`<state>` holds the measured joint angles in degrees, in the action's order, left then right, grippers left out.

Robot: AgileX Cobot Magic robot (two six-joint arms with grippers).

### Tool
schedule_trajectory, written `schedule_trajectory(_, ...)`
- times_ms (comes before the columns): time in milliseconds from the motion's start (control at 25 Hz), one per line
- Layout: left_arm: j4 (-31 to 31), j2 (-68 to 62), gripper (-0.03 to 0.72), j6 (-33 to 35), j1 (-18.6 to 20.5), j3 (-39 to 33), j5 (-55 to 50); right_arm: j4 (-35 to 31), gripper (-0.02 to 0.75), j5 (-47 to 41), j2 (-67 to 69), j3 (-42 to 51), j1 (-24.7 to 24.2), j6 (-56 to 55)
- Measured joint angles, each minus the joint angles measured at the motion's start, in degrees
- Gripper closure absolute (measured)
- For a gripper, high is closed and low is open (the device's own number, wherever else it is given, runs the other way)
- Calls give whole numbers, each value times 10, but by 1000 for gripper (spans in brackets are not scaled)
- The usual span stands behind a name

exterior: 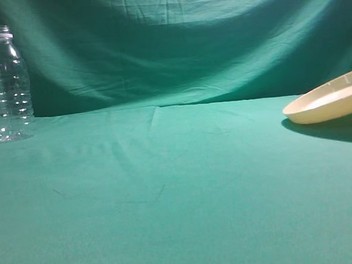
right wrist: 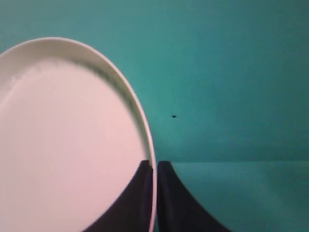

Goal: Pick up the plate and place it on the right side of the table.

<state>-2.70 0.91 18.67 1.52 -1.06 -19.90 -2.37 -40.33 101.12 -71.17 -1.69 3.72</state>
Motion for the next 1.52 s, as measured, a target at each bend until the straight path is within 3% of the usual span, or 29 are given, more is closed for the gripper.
schedule_trajectory(320, 0, 0, 688, 0, 0, 0, 0, 0, 738, 18, 23, 23, -18, 23)
schedule_trajectory(640, 0, 0, 688, 0, 0, 0, 0, -1, 383, 5, 60, 15, -18, 20)
schedule_trajectory(720, 0, 0, 688, 0, 0, 0, 0, -1, 327, -21, 58, 0, -18, 20)
schedule_trajectory(920, 0, 0, 688, 0, 0, 0, 0, -4, 342, -105, 16, -54, -18, 6)
schedule_trajectory(1080, 0, 0, 688, 0, 0, 0, 0, -34, 604, -134, -55, -64, -18, 5)
schedule_trajectory(1200, 0, 0, 688, 0, 0, 0, 0, -60, 738, -142, -122, -62, -18, 20)
schedule_trajectory(1520, 0, 0, 688, 0, 0, 0, 0, -84, 738, -132, -328, 12, -18, 43)
